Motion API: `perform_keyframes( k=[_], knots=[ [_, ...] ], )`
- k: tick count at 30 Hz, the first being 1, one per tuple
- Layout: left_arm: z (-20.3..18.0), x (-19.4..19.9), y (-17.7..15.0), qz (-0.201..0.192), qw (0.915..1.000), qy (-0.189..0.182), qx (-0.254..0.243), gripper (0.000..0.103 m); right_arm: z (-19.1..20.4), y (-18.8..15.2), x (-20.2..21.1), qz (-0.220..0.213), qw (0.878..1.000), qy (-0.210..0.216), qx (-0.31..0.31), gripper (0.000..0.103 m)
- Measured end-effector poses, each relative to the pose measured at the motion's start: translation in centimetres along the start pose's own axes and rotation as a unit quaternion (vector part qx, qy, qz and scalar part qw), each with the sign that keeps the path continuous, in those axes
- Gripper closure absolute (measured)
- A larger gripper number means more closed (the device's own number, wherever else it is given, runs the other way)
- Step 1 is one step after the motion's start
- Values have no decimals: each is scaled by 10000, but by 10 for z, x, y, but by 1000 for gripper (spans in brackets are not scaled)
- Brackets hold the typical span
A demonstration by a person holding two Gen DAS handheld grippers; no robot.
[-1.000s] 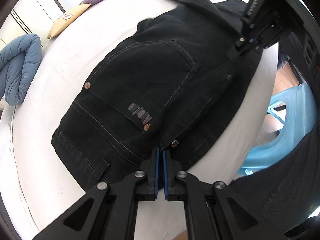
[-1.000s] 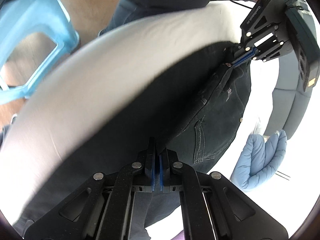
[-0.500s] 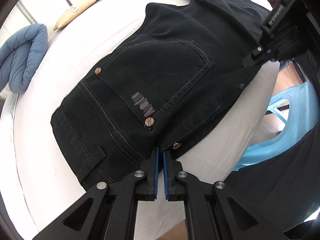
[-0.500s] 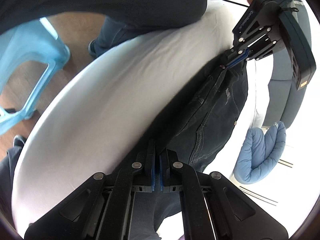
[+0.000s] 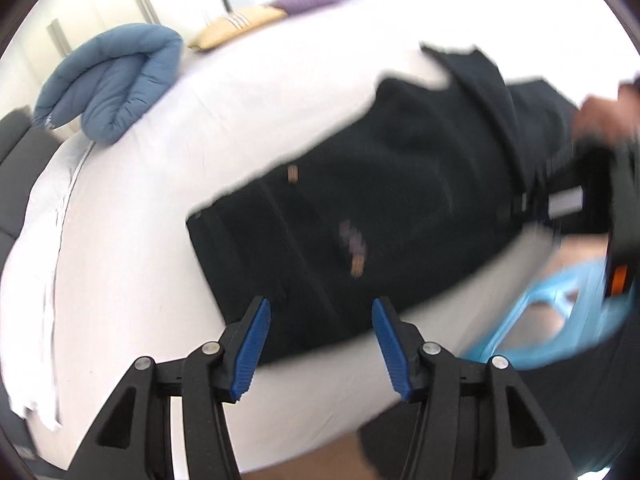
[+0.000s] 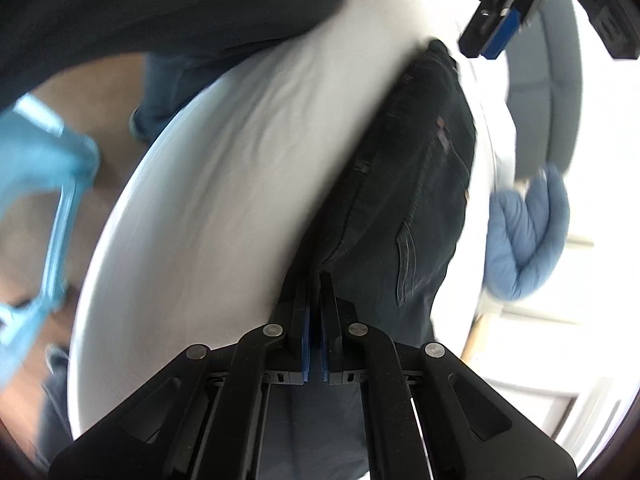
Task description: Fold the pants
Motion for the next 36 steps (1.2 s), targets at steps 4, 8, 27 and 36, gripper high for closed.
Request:
perform_keyframes(
  k=[4,8,27,36],
  knots=[
    [-13,-34,31,-53,9991,-189,384,47,-5,-6,6,43,9981,-90,-601,96],
    [-32,-98,22,726,9950,-302,621,47,-4,-18,20,103,9918,-141,-1265,91],
    [-123,-124,91,597,9898,-947,885,46,-154,-396,43,175,5429,508,-8381,12],
    [-127,-126,93,573,9865,-1022,1147,46,-229,-464,-116,1815,4910,868,-8476,12]
  ],
)
Point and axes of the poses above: each gripper's, at about its wrist camera, not at the fingertips, and x roughly against the way its jaws point, z to its left, y to its top, the point moved 6 cm from there along -x, roughly the way its jaws point, and after that the axes turned 1 degree about z, right-handed, at the moved point
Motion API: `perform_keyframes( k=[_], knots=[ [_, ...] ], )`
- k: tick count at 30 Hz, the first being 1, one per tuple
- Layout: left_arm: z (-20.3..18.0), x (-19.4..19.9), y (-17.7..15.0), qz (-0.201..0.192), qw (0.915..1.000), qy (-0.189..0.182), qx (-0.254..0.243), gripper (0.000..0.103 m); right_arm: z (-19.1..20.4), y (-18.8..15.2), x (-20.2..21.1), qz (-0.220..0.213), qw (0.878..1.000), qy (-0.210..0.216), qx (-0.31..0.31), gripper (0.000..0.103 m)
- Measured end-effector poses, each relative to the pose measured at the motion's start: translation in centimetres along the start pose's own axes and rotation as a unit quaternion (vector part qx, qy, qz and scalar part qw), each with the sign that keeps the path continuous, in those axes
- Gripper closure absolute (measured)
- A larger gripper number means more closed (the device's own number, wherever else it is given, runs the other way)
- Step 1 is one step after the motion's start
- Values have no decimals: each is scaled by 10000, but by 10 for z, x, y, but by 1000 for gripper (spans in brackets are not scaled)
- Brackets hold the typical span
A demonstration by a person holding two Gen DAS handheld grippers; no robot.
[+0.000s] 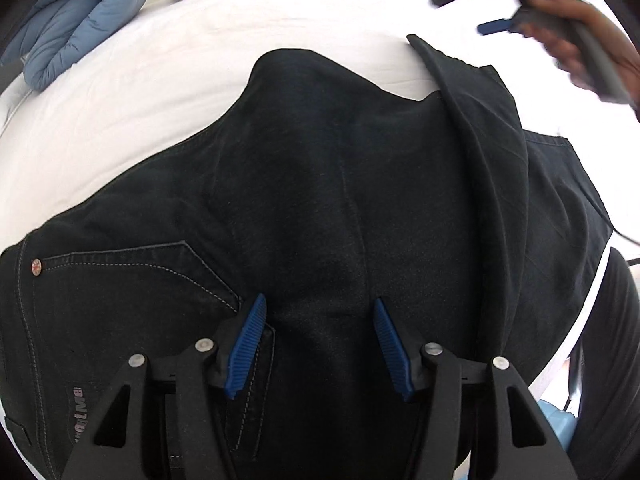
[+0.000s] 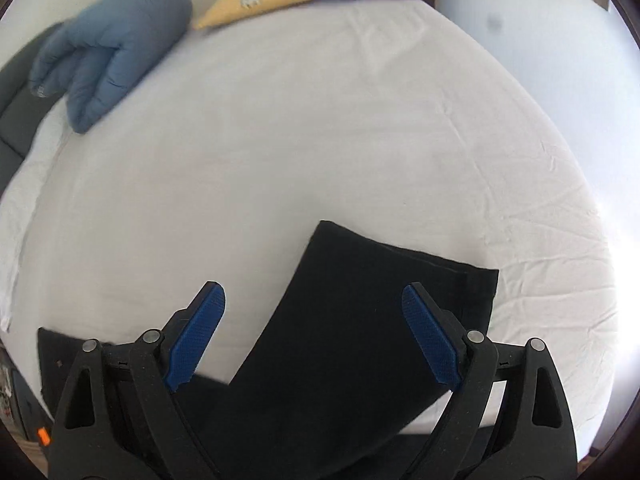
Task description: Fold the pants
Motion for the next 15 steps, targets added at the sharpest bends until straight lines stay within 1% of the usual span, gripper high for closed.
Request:
perform_keyframes(
  k=[2,4,6,7,9,11,13,14,15],
  knots=[
    [0,-5,-1,25,10000,40,-30,46,1,13,-24,281,9990,-134,-308,12],
    [0,-9,6,37,10000,47,-24,46,5,20,-41,443,9980,-350,-278,12],
    [0,-11,8,24,10000,-1,21,46,6,21,-57,608,9955,-722,-103,12],
    [0,-11,9,21,10000,-20,32,46,4,20,-67,767,9925,-953,-23,12],
    [3,-9,7,8,10000,-34,34,46,4,15,-80,913,9900,-1072,-35,15],
    [5,-8,6,-20,10000,-61,56,46,1,12,-88,982,9905,-951,-158,24],
    [8,-6,4,-56,9999,-93,75,46,-1,14,-87,848,9923,-888,-175,34],
    [10,-5,2,-64,9999,-106,79,46,0,13,-84,793,9933,-834,-126,50],
    [12,-3,1,-71,9999,-118,84,46,-1,14,-81,749,9940,-789,-59,72]
  ],
)
Point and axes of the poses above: each gripper's, at about its wrist camera, not at the fingertips, and x roughly against the way its jaws point, z to its left, y to its top, the point moved 6 cm from there along -x, roughly the way its jaws point, and after that the axes turned 1 degree about z, right-handed, at the moved point
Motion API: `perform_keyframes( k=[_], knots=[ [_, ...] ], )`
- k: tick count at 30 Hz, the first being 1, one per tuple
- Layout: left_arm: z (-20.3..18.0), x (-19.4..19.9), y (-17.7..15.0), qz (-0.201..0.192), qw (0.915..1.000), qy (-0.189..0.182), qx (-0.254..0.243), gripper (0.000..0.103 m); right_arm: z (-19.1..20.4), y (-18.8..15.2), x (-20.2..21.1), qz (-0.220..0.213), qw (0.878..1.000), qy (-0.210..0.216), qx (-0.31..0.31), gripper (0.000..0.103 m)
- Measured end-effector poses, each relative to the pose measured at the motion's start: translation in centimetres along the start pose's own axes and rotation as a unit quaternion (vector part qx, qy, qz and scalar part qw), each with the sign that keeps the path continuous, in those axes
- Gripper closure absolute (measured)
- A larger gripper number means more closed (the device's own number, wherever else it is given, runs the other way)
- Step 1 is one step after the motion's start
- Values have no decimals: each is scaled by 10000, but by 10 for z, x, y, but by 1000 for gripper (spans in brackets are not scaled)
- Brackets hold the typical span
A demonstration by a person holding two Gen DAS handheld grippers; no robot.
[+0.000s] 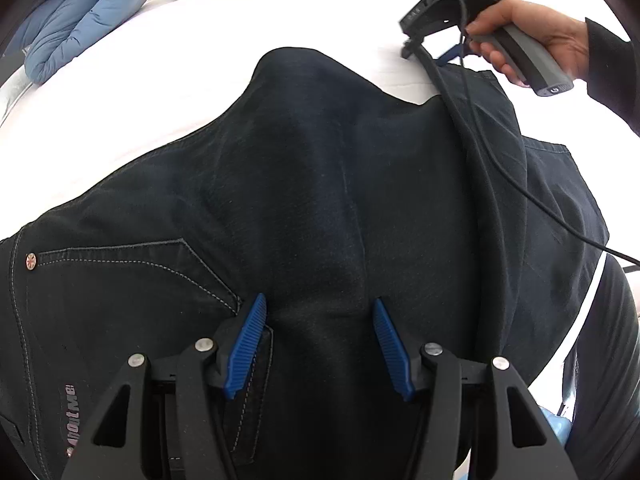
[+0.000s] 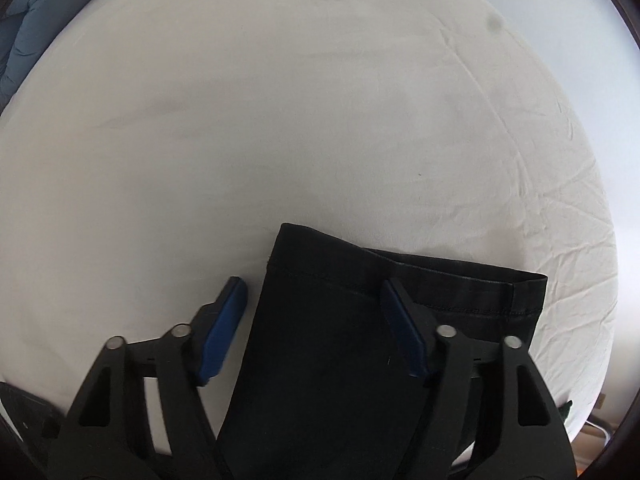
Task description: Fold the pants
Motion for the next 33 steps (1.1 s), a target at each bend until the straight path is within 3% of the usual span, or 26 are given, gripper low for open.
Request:
perform_keyframes(
  k=[3,9,15,18,22,25,27,30,33],
  knots=[
    [2,2,-2,-8,10000,-13,28,46,-7,5,11,-27,9993,380,-11,97],
    [4,2,-3,28,10000,0,67,46,-49,2,67,-874,9921,876,-225,99],
    [4,1,3,173,9998,-30,71,46,-151,-71,138,-1728,9625,1598,-1346,100],
    [5,0,7,271,9996,-56,77,46,-208,-139,166,-1999,9448,1754,-1914,100],
    [6,-2,15,380,9992,-80,132,44,-271,-224,131,-1757,9120,2091,-3060,100],
    [6,-3,21,495,9987,12,130,43,-289,-268,84,-1421,8946,2153,-3650,100],
    [5,-5,25,538,9985,32,132,43,-290,-288,70,-1369,8813,2281,-3905,100],
    [4,-7,27,575,9982,-3,143,43,-291,-298,67,-1470,8753,2362,-3955,100],
    [3,-11,33,600,9980,-118,148,34,-285,-305,86,-1595,8627,2533,-4076,100]
  ],
)
Point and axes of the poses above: each gripper's, at about its wrist camera, not at the fingertips, and x roughly against the way its jaws point, z to its left, y to its top, the point moved 6 cm from there along -x, roughly the way its jaws point, and after that the axes turned 1 degree about z, right-handed, at the moved point
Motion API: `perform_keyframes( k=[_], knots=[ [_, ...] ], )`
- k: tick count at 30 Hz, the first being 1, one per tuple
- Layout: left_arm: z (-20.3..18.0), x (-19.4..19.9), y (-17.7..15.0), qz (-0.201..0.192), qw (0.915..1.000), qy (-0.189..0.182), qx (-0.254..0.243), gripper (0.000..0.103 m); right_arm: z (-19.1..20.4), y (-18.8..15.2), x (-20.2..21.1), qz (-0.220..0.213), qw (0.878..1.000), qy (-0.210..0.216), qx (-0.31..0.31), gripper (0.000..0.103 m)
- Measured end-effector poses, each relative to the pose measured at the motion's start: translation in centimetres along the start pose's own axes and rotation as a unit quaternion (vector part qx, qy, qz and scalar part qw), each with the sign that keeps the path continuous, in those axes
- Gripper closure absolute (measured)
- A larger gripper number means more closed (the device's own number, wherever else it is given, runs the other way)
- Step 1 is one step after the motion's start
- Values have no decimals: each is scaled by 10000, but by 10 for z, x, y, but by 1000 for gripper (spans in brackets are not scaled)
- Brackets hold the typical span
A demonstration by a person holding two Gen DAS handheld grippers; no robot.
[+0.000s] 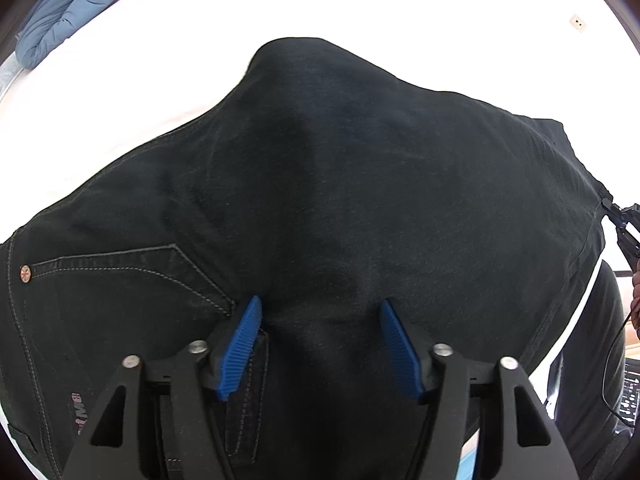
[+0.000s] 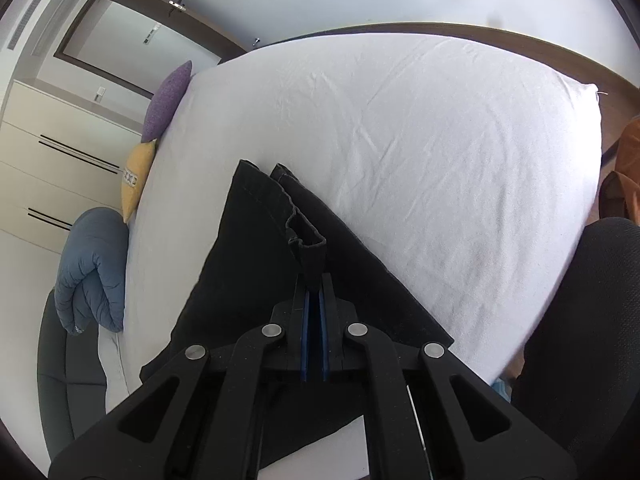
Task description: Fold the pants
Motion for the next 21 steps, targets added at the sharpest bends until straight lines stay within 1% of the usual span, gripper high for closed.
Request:
perform_keyframes(
  k=[1,2,3,5,7,9,10,12,15,18,21],
  knots=[
    [-2,-1,1,4,10000,-28,-47,28,7,1,9,11,10000,59,-60,100],
    [-5,-1,2,17,9999,-18,-130,23,2,0,14,10,9999,115,-96,100],
    [-9,-3,3,31,9997,36,-224,21,-4,-3,14,9,9999,127,-93,101],
    [-16,-6,5,48,9993,97,-344,10,-11,-10,20,-13,10000,18,6,101],
    [-21,-10,8,68,9989,162,-424,6,-28,-15,13,65,9999,-138,-82,101],
    [-23,-12,11,100,9984,231,-502,6,-48,-23,4,234,9988,-139,-408,101],
    [-23,-13,12,120,9984,213,-516,6,-50,-25,-2,262,9986,-132,-431,101],
    [-23,-12,12,144,9982,153,-568,6,-47,-27,-15,271,9992,-229,-200,101],
    [-20,-12,12,154,9977,76,-649,6,-44,-25,-23,299,9990,-242,-226,101],
    [-19,-12,12,177,9973,90,-703,6,-40,-27,-23,288,9991,-243,-216,101],
    [-20,-13,11,138,9976,48,-682,6,-39,-27,-13,312,9992,-223,-137,101]
  ],
)
Point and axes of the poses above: each gripper's, at about its wrist camera, not at the fingertips, and x roughly against the way its jaws point, z to its left, y to its top, the point moved 6 cm from there along -x, roughly the way its jaws point, and after that the axes turned 1 degree about z, right-handed, at the moved point
